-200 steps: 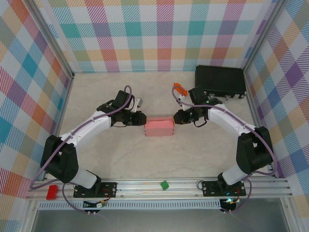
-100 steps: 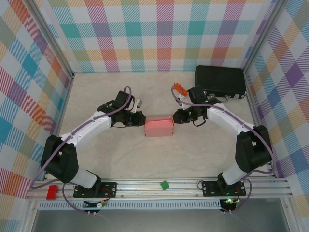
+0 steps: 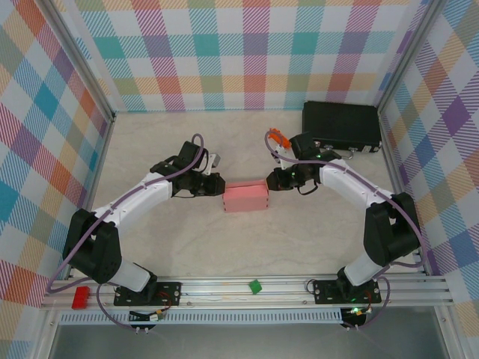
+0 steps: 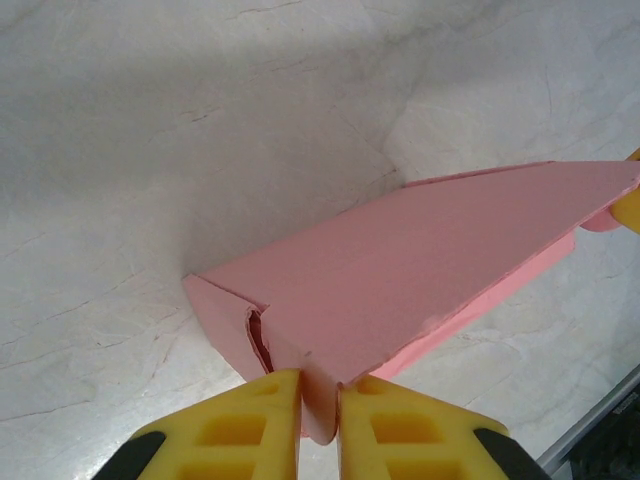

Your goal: Fold the paper box

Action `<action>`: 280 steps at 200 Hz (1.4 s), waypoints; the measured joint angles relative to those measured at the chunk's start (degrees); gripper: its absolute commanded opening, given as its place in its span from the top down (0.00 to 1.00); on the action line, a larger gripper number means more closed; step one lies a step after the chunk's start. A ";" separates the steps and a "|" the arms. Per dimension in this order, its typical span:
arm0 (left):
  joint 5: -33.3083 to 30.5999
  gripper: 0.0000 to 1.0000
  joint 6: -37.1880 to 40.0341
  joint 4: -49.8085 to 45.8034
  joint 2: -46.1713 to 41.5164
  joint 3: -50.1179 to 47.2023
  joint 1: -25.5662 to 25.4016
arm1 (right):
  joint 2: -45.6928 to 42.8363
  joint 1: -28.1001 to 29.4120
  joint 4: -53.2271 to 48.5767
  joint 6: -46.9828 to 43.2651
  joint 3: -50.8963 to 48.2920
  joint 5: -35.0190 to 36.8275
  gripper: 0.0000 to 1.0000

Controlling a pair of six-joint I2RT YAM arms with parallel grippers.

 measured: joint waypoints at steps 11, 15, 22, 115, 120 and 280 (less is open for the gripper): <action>-0.20 0.84 0.00 0.00 0.00 0.00 0.00 | 0.04 0.07 -0.20 0.00 0.11 0.02 0.84; -0.22 0.84 0.00 0.00 0.00 0.00 0.00 | 0.07 0.09 -0.24 -0.02 0.13 0.00 0.84; -0.28 0.84 0.00 -0.02 0.00 0.00 0.00 | 0.09 0.17 -0.48 0.00 0.22 0.02 0.84; -1.16 0.84 0.02 -0.04 0.00 -0.02 0.00 | 1.44 0.48 -1.84 0.20 2.05 0.00 0.84; -1.25 0.84 0.02 -0.04 0.00 -0.02 0.00 | 1.53 0.48 -1.99 0.20 2.21 0.00 0.84; -2.36 0.84 0.44 -0.37 0.02 -0.02 0.00 | 4.11 1.05 -6.25 -0.48 7.13 0.90 0.78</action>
